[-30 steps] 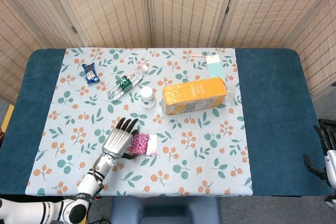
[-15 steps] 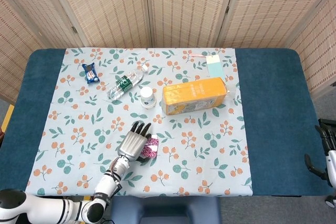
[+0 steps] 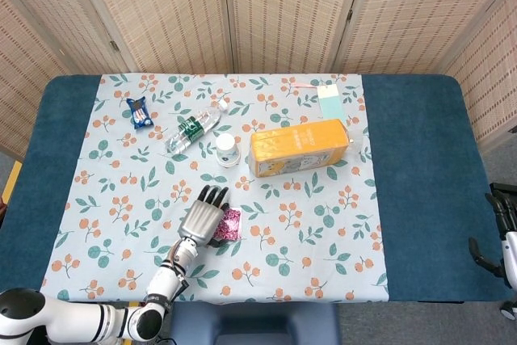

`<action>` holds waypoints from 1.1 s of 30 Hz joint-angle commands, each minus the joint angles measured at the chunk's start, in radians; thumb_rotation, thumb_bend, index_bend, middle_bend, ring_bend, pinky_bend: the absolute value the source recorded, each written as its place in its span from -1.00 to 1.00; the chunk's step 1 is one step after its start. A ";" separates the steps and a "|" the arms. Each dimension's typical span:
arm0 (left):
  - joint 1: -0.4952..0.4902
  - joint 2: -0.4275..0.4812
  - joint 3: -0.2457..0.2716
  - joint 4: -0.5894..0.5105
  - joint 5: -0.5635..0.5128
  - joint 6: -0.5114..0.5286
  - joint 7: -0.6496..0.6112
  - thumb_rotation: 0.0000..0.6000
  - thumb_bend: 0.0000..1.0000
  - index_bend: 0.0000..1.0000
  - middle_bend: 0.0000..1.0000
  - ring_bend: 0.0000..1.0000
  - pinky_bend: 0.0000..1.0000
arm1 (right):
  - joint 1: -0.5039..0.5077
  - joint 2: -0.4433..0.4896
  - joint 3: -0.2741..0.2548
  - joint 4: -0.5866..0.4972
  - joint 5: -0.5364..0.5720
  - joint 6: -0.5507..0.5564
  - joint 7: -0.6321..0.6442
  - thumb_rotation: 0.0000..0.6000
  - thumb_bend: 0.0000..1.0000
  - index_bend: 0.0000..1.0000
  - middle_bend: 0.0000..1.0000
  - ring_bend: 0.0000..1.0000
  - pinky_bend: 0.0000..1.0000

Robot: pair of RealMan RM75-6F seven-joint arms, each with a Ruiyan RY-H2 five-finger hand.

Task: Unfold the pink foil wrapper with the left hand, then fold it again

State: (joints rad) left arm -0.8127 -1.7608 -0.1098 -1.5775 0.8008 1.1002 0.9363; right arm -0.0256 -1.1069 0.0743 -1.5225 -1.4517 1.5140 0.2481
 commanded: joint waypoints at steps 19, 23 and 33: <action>-0.027 -0.019 -0.010 0.013 -0.054 0.013 0.005 0.51 -0.51 -0.47 -1.00 -1.00 -1.00 | -0.002 -0.001 0.002 0.009 0.006 -0.004 0.008 1.00 -0.11 -1.00 -0.87 -1.00 -1.00; -0.031 -0.026 -0.010 0.016 -0.060 0.020 0.008 0.52 -0.51 -0.47 -1.00 -1.00 -1.00 | -0.003 -0.001 0.002 0.011 0.007 -0.003 0.011 1.00 -0.11 -1.00 -0.87 -1.00 -1.00; -0.039 -0.041 -0.010 0.021 -0.076 0.033 0.017 0.52 -0.52 -0.48 -1.00 -1.00 -1.00 | -0.006 0.001 0.002 0.014 0.006 -0.001 0.016 1.00 -0.11 -1.00 -0.87 -1.00 -1.00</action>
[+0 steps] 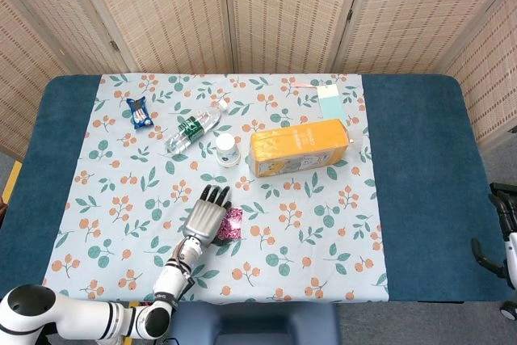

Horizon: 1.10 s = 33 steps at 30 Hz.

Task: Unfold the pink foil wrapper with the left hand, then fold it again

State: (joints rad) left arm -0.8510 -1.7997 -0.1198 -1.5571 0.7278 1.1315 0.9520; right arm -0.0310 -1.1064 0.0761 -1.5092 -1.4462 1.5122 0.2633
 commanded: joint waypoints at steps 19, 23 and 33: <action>0.006 0.014 0.017 -0.032 -0.004 0.023 -0.005 0.52 -0.55 -0.63 -1.00 -1.00 -1.00 | -0.002 0.003 0.002 0.000 -0.001 0.003 0.002 1.00 -0.11 -1.00 -0.87 -1.00 -1.00; 0.028 0.062 0.036 -0.077 0.034 0.048 -0.024 0.51 -0.55 -0.62 -1.00 -1.00 -1.00 | 0.000 0.003 0.003 -0.002 -0.004 0.003 0.001 1.00 -0.11 -1.00 -0.87 -1.00 -1.00; 0.052 0.118 0.072 -0.075 0.035 0.026 -0.039 0.56 -0.55 -0.59 -1.00 -1.00 -1.00 | 0.003 -0.002 0.003 -0.002 -0.008 0.002 -0.002 1.00 -0.11 -1.00 -0.87 -1.00 -1.00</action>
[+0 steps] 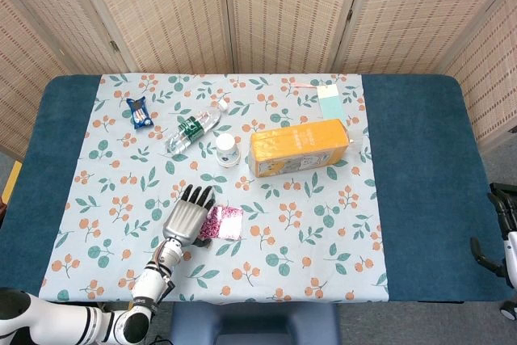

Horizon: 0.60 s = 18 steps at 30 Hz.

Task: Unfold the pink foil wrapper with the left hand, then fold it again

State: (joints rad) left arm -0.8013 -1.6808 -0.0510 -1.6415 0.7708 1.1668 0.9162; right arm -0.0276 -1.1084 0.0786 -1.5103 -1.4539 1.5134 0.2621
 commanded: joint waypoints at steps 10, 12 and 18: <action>-0.009 -0.024 -0.006 0.053 -0.038 -0.038 0.004 0.60 -0.55 -0.60 -1.00 -1.00 -1.00 | -0.002 0.004 0.000 -0.008 0.003 0.001 -0.008 1.00 -0.11 -1.00 -0.87 -1.00 -1.00; -0.011 -0.028 -0.008 0.061 -0.045 -0.043 0.003 0.59 -0.55 -0.60 -1.00 -1.00 -1.00 | -0.001 0.004 0.000 -0.009 0.004 -0.001 -0.009 1.00 -0.11 -1.00 -0.87 -1.00 -1.00; -0.013 -0.031 -0.012 0.069 -0.054 -0.048 0.002 0.60 -0.54 -0.56 -1.00 -1.00 -1.00 | 0.001 0.002 0.001 -0.006 0.005 -0.004 -0.008 1.00 -0.11 -1.00 -0.87 -1.00 -1.00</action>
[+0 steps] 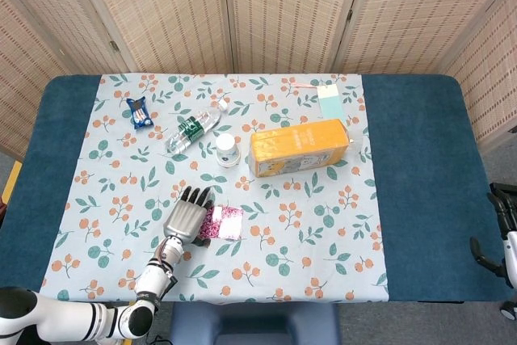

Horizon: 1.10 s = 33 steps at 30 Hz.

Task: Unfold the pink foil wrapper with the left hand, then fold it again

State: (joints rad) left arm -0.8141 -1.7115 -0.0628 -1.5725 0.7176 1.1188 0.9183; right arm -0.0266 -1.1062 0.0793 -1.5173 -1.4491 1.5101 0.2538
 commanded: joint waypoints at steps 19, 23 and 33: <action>-0.014 0.004 -0.007 -0.001 -0.035 -0.005 0.018 0.60 -0.52 -0.52 -1.00 -1.00 -1.00 | 0.001 -0.007 0.000 0.013 0.004 -0.005 0.009 1.00 -0.11 -1.00 -0.87 -1.00 -1.00; -0.016 0.006 -0.007 -0.002 -0.037 -0.006 0.017 0.59 -0.50 -0.49 -1.00 -1.00 -1.00 | 0.000 -0.007 0.000 0.012 0.003 -0.003 0.009 1.00 -0.11 -1.00 -0.87 -1.00 -1.00; -0.008 0.029 -0.001 -0.012 -0.017 -0.004 -0.012 0.58 -0.36 -0.37 -1.00 -1.00 -1.00 | -0.002 -0.008 0.001 0.012 0.002 0.003 0.011 1.00 -0.10 -1.00 -0.87 -1.00 -1.00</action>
State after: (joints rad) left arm -0.8239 -1.6854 -0.0654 -1.5821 0.6982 1.1126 0.9096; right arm -0.0287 -1.1143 0.0803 -1.5056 -1.4471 1.5128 0.2643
